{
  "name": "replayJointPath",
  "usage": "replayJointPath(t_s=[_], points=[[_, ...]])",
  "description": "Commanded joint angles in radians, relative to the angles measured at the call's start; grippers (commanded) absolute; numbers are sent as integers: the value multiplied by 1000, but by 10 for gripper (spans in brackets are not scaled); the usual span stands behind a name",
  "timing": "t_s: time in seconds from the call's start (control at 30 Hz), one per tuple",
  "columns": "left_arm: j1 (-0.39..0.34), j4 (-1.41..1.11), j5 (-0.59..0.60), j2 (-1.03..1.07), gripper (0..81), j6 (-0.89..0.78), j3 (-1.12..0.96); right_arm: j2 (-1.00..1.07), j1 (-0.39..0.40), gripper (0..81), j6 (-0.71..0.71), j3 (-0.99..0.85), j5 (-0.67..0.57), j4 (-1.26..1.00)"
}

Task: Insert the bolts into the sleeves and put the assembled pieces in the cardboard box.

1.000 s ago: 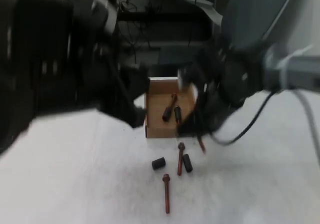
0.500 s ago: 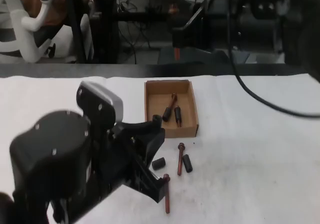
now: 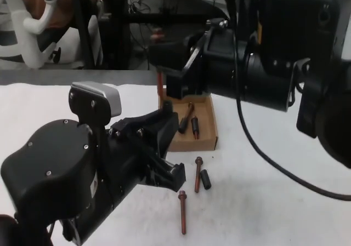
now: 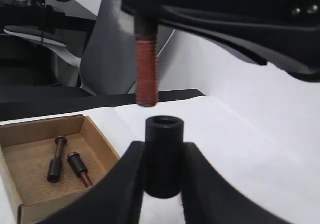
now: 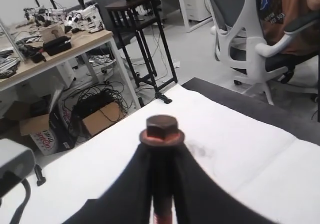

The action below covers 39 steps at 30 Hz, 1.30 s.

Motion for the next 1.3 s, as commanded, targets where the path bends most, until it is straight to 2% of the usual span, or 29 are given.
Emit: replayJointPath(t_s=[0.0, 0.07, 0.27, 0.6, 0.83, 1.07, 1.1, 1.13, 1.27], points=[[-7, -21, -72, 0, 18, -2, -1, -11, 5, 6, 7, -2, 17, -35], [-7, -21, -104, 0, 18, -2, -1, -11, 5, 6, 5, -2, 27, -35], [-5, -41, -105, 0, 18, -2, -1, -11, 5, 6, -24, -2, 25, -35], [-7, -62, -28, 0, 18, -2, -1, -11, 5, 6, -24, 5, 25, -8], [-5, -67, -41, 0, 18, -2, -1, -11, 5, 6, -38, 5, 25, 35], [-5, -117, -73, 0, 18, -2, -3, -11, 7, 7, -36, 5, -46, 150], [-5, -123, -73, 0, 18, -2, -5, -11, 7, 53, -36, 5, -65, 156], [-5, -128, -73, 0, 18, -2, -5, -11, 7, 139, -32, 5, -72, 159], [-3, -88, -41, 0, 18, 56, -5, -26, 7, 700, 7, 5, -47, 161]])
